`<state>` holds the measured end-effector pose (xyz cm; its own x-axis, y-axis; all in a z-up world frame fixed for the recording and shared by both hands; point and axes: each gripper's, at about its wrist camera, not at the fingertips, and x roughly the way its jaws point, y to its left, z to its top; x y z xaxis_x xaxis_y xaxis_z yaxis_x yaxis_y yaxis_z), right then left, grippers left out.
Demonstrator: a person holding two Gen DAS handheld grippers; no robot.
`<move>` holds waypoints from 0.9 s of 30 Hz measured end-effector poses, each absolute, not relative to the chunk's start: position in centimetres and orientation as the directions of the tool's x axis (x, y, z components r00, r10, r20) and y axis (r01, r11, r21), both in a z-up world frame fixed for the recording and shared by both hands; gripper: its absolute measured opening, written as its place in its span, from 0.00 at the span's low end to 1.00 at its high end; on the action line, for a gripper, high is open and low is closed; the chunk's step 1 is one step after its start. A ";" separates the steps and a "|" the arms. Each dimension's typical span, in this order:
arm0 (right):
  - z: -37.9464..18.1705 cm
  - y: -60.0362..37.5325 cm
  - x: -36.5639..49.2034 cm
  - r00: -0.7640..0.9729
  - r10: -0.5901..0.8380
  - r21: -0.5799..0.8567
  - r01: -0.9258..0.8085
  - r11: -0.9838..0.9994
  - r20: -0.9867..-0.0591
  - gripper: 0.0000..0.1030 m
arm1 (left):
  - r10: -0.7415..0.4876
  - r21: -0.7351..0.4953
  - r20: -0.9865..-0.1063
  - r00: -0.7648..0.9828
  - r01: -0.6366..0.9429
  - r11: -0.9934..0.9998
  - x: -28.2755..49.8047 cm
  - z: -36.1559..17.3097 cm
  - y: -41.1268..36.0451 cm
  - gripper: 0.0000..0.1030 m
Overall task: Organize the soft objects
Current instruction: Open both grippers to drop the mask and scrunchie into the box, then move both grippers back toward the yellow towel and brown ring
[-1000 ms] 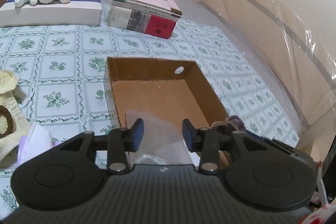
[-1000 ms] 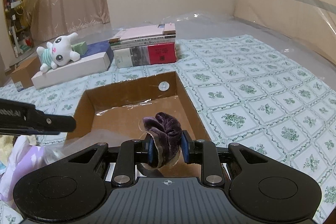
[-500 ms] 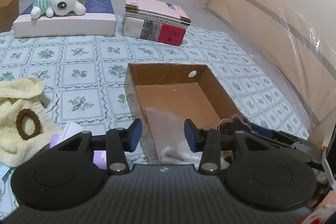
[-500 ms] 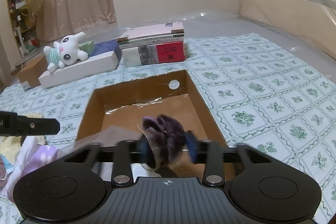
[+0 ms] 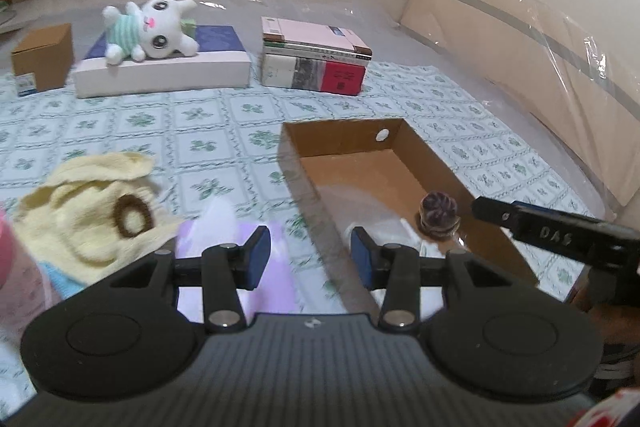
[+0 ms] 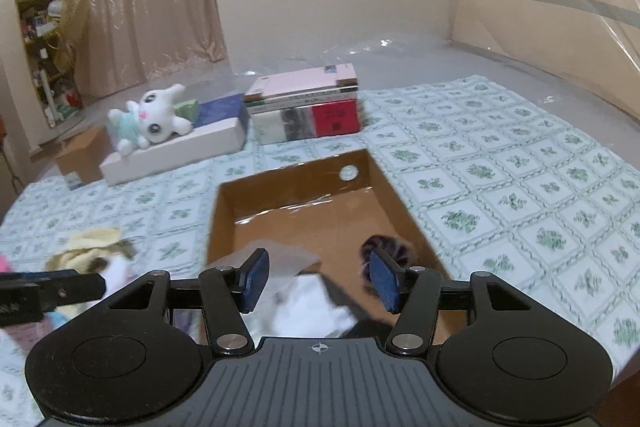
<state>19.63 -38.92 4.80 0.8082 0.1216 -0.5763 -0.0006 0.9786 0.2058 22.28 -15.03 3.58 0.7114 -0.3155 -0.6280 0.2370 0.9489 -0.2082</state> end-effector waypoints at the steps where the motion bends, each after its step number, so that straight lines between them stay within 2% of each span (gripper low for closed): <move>1: 5.1 -38.3 18.8 0.809 0.131 0.209 -0.010 0.978 -0.573 0.55 | -0.310 -0.206 -0.630 0.712 0.232 0.951 21.6 3.6 -14.6 0.39; 14: 5.6 -31.0 9.6 0.791 0.244 0.305 -0.077 0.949 -0.560 0.59 | -0.232 -0.151 -0.632 0.739 0.176 0.973 11.9 3.3 -7.0 0.40; 27: 5.0 -26.3 6.6 0.758 0.307 0.300 -0.153 0.942 -0.576 0.59 | -0.154 -0.132 -0.643 0.750 0.090 0.987 8.1 2.5 -1.3 0.40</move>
<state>6.57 -26.25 5.01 0.7580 0.3068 -0.5755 -0.1532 0.9415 0.3001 8.08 -1.32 2.48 0.7503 -0.1538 -0.6430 0.0895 0.9872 -0.1317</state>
